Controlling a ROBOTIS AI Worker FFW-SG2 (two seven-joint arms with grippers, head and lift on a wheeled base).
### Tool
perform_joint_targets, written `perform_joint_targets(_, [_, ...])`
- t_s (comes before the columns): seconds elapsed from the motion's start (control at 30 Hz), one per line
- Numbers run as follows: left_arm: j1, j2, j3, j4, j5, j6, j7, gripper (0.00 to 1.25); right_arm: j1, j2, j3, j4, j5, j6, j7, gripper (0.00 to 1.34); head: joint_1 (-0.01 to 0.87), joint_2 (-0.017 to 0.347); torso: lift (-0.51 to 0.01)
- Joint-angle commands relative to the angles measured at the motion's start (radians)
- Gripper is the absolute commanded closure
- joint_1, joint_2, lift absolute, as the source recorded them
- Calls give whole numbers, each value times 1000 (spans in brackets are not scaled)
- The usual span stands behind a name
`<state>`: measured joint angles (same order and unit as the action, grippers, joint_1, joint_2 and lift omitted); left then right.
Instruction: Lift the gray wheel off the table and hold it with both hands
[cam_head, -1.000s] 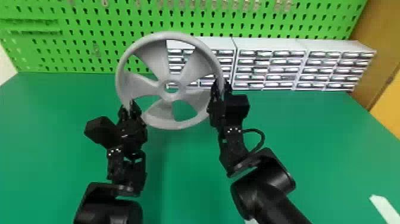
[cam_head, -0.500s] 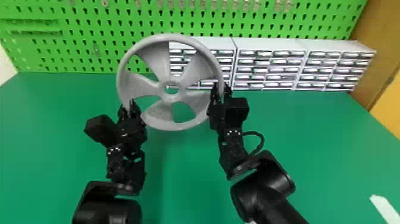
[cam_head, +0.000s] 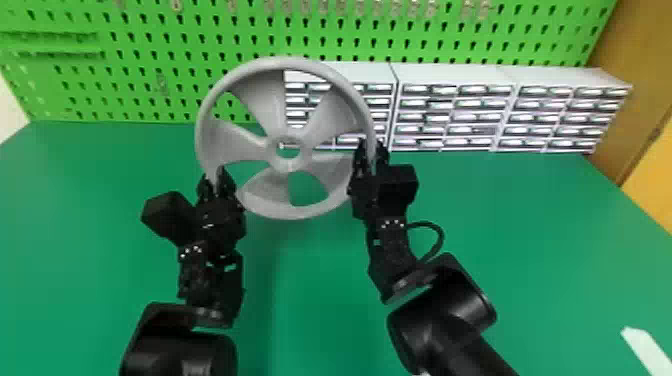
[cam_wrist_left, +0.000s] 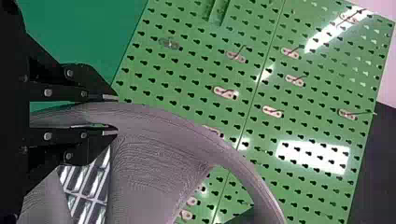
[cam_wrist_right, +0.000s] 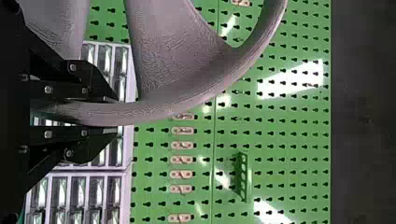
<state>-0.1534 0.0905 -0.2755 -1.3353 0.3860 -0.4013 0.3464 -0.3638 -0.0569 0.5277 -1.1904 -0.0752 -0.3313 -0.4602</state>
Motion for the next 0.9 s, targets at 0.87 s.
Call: perform_joint_targets(0.87, [5, 0, -4, -18, -24, 21, 114, 1009, 3, -1, -3, 0, -2, 5, 0, 1173, 711, 15, -98])
